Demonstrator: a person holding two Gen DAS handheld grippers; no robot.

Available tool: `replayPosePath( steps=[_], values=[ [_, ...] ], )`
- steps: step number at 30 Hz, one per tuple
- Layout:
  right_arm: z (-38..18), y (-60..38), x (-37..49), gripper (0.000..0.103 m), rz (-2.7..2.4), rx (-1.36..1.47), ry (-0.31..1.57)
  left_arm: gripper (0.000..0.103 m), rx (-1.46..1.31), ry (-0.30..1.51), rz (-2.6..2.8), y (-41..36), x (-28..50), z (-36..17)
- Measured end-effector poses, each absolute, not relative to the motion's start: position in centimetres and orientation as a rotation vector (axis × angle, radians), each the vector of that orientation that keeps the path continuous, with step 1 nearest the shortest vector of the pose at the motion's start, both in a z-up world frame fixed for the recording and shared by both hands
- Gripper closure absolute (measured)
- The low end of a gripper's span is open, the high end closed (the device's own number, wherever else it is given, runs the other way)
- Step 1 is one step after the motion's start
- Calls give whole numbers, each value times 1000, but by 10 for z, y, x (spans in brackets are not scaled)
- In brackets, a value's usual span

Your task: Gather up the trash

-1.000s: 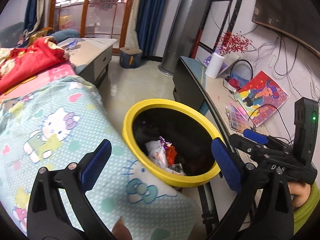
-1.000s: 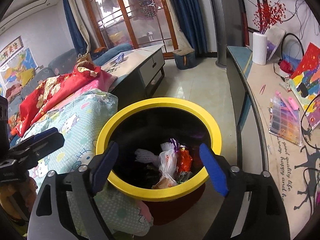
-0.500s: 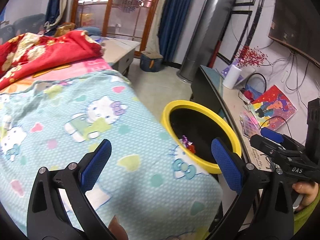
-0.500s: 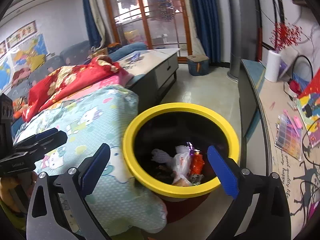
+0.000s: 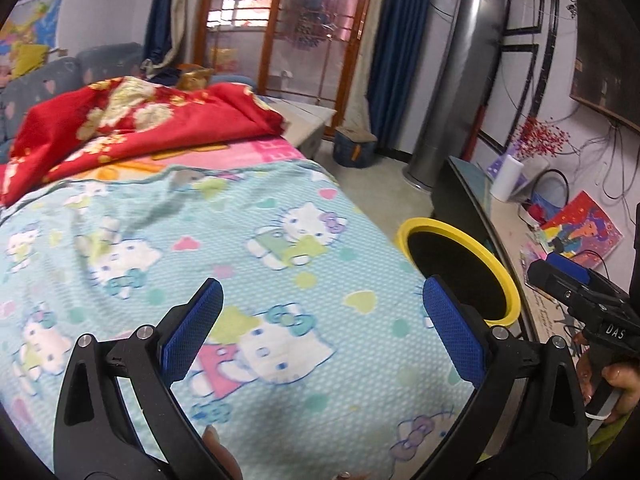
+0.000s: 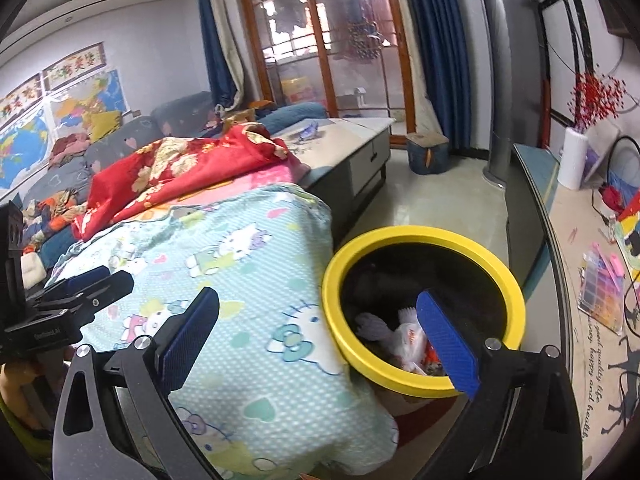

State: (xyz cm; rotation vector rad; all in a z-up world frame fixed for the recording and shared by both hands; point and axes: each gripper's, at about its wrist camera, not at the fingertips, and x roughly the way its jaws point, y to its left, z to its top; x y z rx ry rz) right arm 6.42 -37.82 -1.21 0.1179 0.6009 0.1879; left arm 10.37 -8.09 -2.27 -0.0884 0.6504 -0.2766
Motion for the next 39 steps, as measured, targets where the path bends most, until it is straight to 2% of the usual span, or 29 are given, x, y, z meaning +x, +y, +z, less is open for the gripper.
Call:
replayPosePath(
  steps=[21,39],
  values=[
    [-7,-322,20,7,226,52,291,11,-87,452,-127,-38,40,-13],
    [-24,-307,12,7,190,-22,236,11,-88,449,-107,-42,35,-24]
  ],
)
